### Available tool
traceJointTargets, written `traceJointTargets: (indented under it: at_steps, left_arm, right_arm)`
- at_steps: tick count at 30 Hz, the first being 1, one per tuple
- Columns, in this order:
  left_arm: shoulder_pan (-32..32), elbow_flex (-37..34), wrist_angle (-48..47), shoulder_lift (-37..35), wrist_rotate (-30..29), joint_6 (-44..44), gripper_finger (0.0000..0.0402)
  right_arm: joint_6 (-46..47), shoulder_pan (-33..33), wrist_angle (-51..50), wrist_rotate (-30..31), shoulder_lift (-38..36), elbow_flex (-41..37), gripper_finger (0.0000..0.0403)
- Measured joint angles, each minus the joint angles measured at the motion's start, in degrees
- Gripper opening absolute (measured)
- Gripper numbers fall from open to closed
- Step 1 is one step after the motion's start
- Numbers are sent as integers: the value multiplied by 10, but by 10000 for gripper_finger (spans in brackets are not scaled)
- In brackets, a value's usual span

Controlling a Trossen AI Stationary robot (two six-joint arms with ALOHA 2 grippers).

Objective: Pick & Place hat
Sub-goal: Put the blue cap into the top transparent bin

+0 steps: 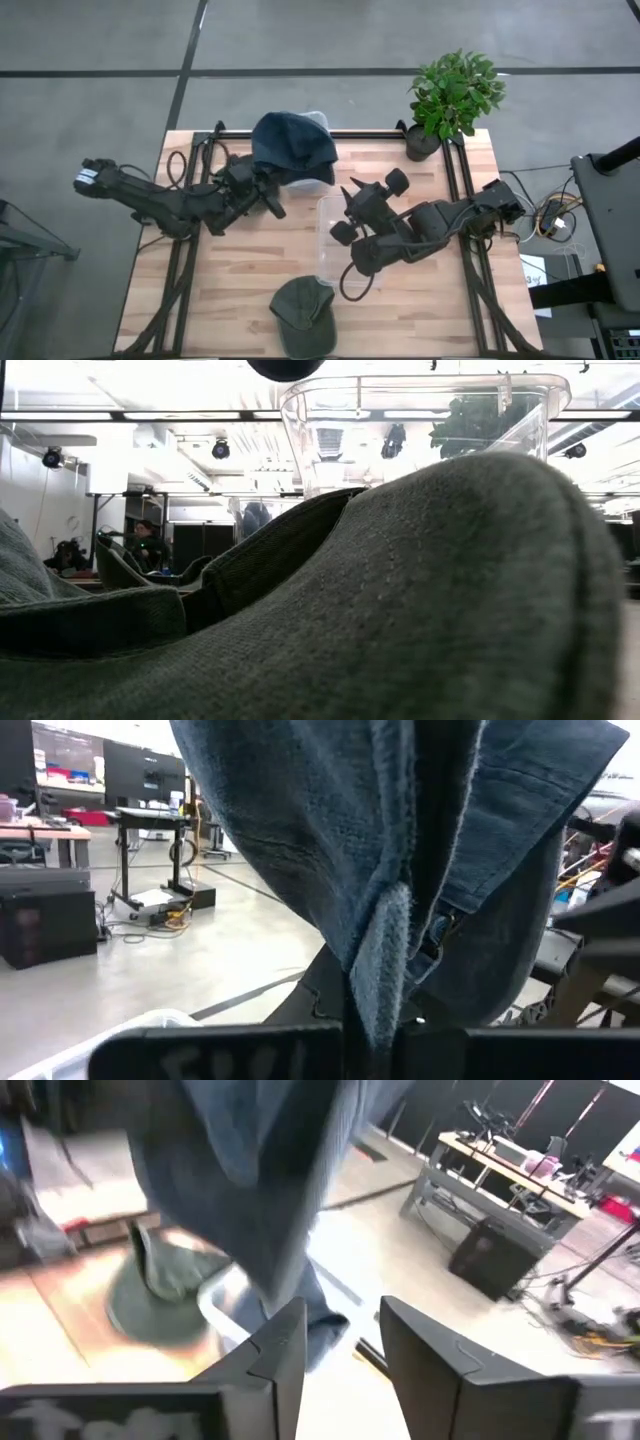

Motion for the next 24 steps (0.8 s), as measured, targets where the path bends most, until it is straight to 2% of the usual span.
traceJointTargets:
  at_steps: [3,5,6,9,14,19,24]
  left_arm:
    - [0,0,0,-23,6,7,5]
    - [0,0,0,-44,41,6,5]
    - [0,0,0,-55,63,2,5]
    - [0,0,-3,-90,118,-33,5]
    - [0,0,-41,-146,200,-154,5]
    - [0,0,-106,-184,242,-288,5]
    - [0,0,-150,-206,255,-375,5]
  right_arm:
    - [53,0,-89,-18,-2,0,140]
    - [122,0,-161,-29,-4,0,146]
    - [146,-1,-164,-35,-6,-3,148]
    - [97,-2,-142,-49,-25,-28,152]
    - [86,0,-160,-32,-39,-69,153]
    - [70,3,-162,47,-52,-135,151]
    - [90,3,-161,57,-67,-211,140]
